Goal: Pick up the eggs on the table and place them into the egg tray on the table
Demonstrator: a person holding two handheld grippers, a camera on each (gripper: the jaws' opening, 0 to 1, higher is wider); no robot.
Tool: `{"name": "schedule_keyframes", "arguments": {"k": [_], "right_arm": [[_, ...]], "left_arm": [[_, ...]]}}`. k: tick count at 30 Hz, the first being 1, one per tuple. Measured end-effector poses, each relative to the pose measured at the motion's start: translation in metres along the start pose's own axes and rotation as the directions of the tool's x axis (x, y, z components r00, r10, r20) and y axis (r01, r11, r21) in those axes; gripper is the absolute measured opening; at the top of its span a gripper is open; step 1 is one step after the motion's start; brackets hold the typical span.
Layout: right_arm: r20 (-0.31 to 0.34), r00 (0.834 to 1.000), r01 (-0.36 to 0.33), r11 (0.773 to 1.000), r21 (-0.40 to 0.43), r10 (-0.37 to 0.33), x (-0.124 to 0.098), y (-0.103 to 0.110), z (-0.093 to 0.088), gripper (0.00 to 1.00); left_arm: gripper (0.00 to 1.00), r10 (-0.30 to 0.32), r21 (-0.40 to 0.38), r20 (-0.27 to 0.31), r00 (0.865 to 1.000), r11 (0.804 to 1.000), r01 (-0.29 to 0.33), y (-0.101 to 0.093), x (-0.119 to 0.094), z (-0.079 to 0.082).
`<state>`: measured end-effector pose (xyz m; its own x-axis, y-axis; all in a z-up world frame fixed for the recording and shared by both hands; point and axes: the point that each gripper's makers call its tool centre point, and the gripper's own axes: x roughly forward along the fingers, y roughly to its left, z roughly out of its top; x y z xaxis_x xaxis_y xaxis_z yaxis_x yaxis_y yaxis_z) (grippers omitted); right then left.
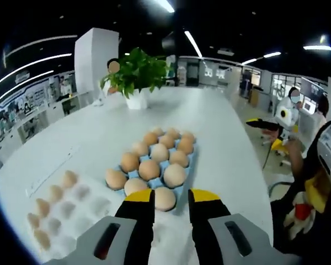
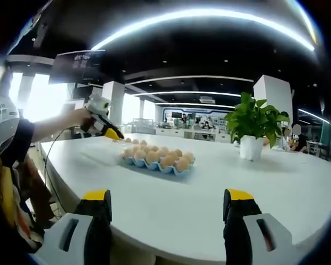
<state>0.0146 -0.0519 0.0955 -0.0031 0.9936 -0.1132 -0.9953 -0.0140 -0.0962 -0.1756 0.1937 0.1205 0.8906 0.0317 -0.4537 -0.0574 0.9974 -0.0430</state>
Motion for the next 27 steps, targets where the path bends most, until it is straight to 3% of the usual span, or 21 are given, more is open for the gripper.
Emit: {"name": "schedule_keyframes", "arguments": {"k": [4,8,14,19,27], "right_arm": [[0.015,1.0,-0.015,1.0,-0.001,0.015,0.0,0.004,0.004,0.87],[0.021,1.0,-0.021,1.0,-0.007,0.021,-0.001,0.006,0.007,0.87],[0.026,0.999,-0.033,0.999,-0.012,0.033,-0.001,0.01,0.01,0.87],[0.03,0.999,-0.042,0.999,-0.02,0.043,0.001,0.013,0.014,0.87],[0.034,0.998,-0.052,0.998,-0.028,0.052,0.002,0.015,0.017,0.87]], "left_arm": [[0.33,0.033,-0.032,0.049,0.998,0.999,-0.031,-0.004,-0.02,-0.002],[0.39,0.12,-0.071,0.101,0.988,0.991,-0.113,-0.003,-0.048,-0.008],[0.45,0.194,-0.108,0.105,0.975,0.977,-0.183,-0.003,-0.072,-0.029],[0.54,0.235,-0.127,0.121,0.964,0.967,-0.22,-0.004,-0.089,-0.036],[0.78,0.337,-0.141,0.154,0.929,0.938,-0.317,-0.005,-0.112,-0.042]]}}
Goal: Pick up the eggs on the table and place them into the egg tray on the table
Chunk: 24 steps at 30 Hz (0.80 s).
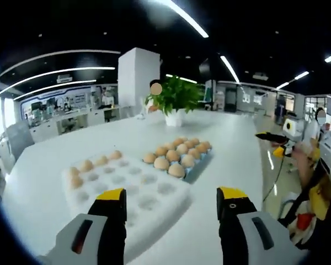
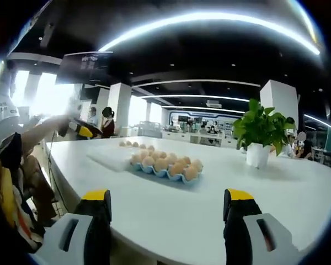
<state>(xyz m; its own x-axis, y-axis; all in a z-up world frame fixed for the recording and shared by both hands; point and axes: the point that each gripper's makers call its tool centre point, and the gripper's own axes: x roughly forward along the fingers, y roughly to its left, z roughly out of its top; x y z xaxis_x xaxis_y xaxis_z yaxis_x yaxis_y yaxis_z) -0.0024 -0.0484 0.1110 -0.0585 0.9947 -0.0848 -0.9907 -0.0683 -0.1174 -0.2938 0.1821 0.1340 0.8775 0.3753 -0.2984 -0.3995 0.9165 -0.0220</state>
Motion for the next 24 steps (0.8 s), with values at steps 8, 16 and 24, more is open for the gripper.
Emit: {"name": "schedule_keyframes", "arguments": {"k": [8,16,24], "right_arm": [[0.002,1.0,-0.004,1.0,-0.001,0.004,0.0,0.0,0.001,0.87],[0.006,1.0,-0.004,1.0,0.002,0.004,-0.002,-0.002,0.0,0.87],[0.01,1.0,0.003,1.0,0.006,-0.003,-0.005,-0.004,-0.001,0.87]], "left_arm": [[0.96,0.106,-0.035,0.043,0.993,0.994,-0.104,0.012,-0.02,0.0],[1.0,0.223,-0.074,0.114,0.968,0.974,-0.216,0.022,-0.043,0.003],[1.0,0.324,-0.091,0.154,0.933,0.945,-0.313,0.022,-0.066,-0.004]]}}
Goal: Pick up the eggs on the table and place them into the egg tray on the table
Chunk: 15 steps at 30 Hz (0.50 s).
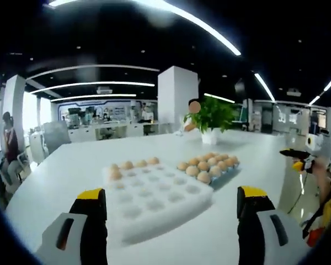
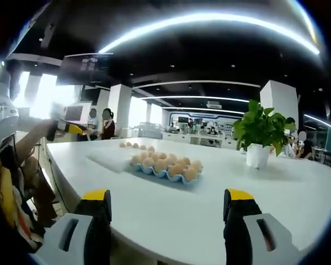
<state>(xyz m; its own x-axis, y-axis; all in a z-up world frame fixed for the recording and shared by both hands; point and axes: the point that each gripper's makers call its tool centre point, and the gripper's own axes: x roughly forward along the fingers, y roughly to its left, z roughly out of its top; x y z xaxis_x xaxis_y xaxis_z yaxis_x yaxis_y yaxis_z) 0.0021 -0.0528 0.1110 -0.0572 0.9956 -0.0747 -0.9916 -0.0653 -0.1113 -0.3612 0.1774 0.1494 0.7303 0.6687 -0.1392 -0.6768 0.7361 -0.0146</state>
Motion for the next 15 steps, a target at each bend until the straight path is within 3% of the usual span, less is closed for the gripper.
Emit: {"name": "schedule_keyframes", "arguments": {"k": [9,15], "right_arm": [[-0.004,1.0,0.011,1.0,0.009,-0.011,-0.001,-0.002,-0.003,0.87],[0.003,1.0,0.014,1.0,0.011,-0.014,-0.001,-0.002,-0.002,0.87]], "left_arm": [[1.0,0.09,-0.029,0.036,0.995,0.996,-0.089,0.007,-0.025,-0.011],[1.0,0.175,-0.029,0.052,0.983,0.984,-0.173,0.018,-0.039,-0.02]]}}
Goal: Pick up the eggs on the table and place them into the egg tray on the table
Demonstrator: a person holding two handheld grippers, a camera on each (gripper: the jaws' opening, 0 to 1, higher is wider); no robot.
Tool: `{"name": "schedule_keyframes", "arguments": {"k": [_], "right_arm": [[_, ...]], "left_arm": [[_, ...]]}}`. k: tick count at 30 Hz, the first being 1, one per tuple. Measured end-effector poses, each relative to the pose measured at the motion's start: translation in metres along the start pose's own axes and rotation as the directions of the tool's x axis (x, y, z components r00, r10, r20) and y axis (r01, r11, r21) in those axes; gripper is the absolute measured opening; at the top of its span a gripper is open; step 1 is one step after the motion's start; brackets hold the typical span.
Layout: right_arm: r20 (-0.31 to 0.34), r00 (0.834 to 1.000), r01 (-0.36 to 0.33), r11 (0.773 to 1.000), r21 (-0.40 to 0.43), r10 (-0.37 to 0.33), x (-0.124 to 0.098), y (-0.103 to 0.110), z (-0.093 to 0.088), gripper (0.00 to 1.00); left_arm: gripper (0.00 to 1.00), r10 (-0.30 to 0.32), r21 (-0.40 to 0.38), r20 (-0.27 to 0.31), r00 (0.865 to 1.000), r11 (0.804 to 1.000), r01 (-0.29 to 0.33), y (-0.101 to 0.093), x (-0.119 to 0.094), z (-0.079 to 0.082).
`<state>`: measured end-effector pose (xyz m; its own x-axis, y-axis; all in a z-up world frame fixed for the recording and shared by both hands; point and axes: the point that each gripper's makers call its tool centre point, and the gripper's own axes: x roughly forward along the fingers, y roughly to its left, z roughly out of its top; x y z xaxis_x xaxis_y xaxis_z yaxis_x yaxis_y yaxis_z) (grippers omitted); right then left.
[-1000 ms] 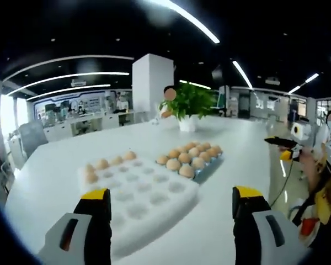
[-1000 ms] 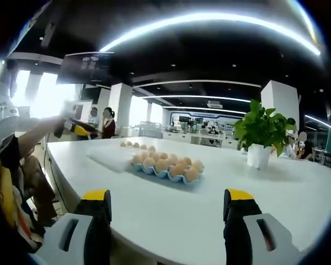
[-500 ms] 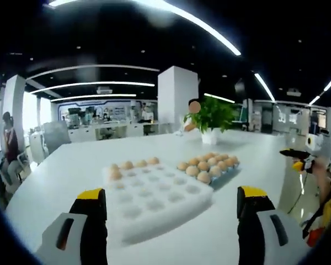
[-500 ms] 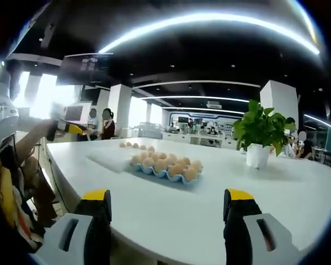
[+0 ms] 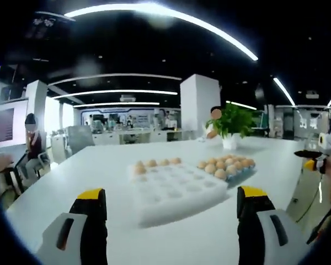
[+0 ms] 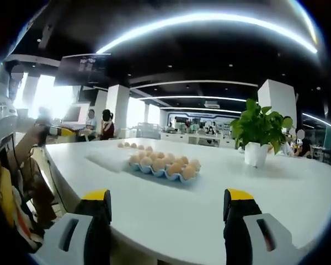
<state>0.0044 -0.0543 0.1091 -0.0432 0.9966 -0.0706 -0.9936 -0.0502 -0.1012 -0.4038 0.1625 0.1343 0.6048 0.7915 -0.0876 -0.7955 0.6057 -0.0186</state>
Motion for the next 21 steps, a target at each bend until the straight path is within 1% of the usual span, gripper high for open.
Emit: {"name": "schedule_keyframes", "arguments": {"k": [5,10,14,21], "right_arm": [[0.004,1.0,0.001,1.0,0.006,-0.001,0.001,0.001,0.0,0.87],[0.007,1.0,0.0,1.0,0.007,0.0,0.002,0.002,0.0,0.87],[0.007,1.0,0.002,1.0,0.007,-0.002,0.001,0.002,0.0,0.87],[0.003,1.0,0.0,1.0,0.006,0.0,0.001,0.003,-0.001,0.87]], "left_arm": [[1.0,0.045,-0.005,-0.003,0.999,0.999,-0.045,0.006,-0.009,-0.012],[1.0,0.076,-0.027,0.017,0.997,0.997,-0.076,0.013,-0.017,-0.01],[1.0,0.081,-0.02,0.017,0.997,0.997,-0.081,0.013,-0.018,-0.009],[1.0,0.068,-0.022,0.007,0.998,0.997,-0.067,0.012,-0.016,-0.012]]}}
